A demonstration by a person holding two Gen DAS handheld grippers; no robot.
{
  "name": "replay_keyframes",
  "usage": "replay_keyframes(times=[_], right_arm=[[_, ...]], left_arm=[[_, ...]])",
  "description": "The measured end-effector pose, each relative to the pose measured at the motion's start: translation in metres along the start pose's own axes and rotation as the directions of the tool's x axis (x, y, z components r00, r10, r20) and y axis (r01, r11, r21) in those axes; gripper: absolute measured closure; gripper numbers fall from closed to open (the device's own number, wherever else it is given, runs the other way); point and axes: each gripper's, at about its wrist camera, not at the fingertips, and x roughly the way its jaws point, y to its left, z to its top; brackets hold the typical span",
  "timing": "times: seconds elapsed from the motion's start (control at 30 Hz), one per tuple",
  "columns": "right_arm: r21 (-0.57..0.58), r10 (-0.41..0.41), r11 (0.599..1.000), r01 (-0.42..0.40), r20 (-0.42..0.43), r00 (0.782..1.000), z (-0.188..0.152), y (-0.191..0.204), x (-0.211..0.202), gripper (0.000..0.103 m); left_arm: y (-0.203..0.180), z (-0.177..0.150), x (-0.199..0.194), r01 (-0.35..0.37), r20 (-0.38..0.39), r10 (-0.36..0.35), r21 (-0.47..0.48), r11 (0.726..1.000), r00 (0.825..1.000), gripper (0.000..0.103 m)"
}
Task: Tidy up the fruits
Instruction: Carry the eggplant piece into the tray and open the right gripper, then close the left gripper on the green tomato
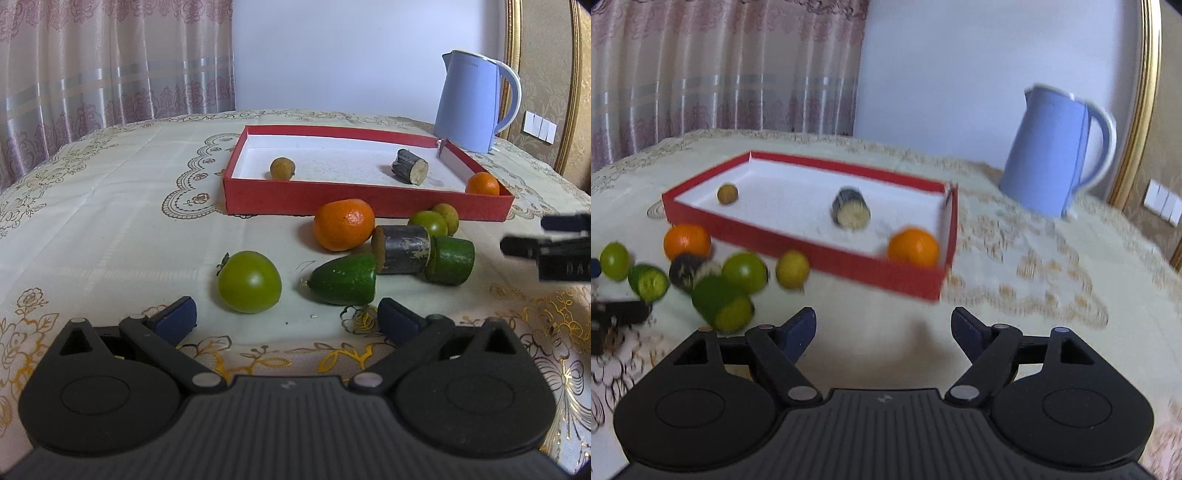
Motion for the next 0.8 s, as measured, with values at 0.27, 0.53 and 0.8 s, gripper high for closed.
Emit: replay_keyframes(times=[0.27, 0.53, 0.8], right_arm=[[0.094, 0.042, 0.995, -0.039, -0.032, 0.999, -0.012, -0.018, 0.011, 0.019], [0.123, 0.082, 0.989, -0.076, -0.045, 0.996, -0.013, -0.023, 0.014, 0.011], [0.116, 0.081, 0.990, -0.075, -0.048, 0.996, -0.013, -0.022, 0.014, 0.010]], left_arm=[[0.008, -0.001, -0.006, 0.024, 0.022, -0.023, -0.031, 0.999, 0.999, 0.000], [0.015, 0.001, -0.013, -0.048, 0.036, 0.048, 0.004, 0.999, 0.998, 0.000], [0.033, 0.016, -0.007, -0.079, 0.017, 0.079, -0.033, 0.996, 0.997, 0.000]])
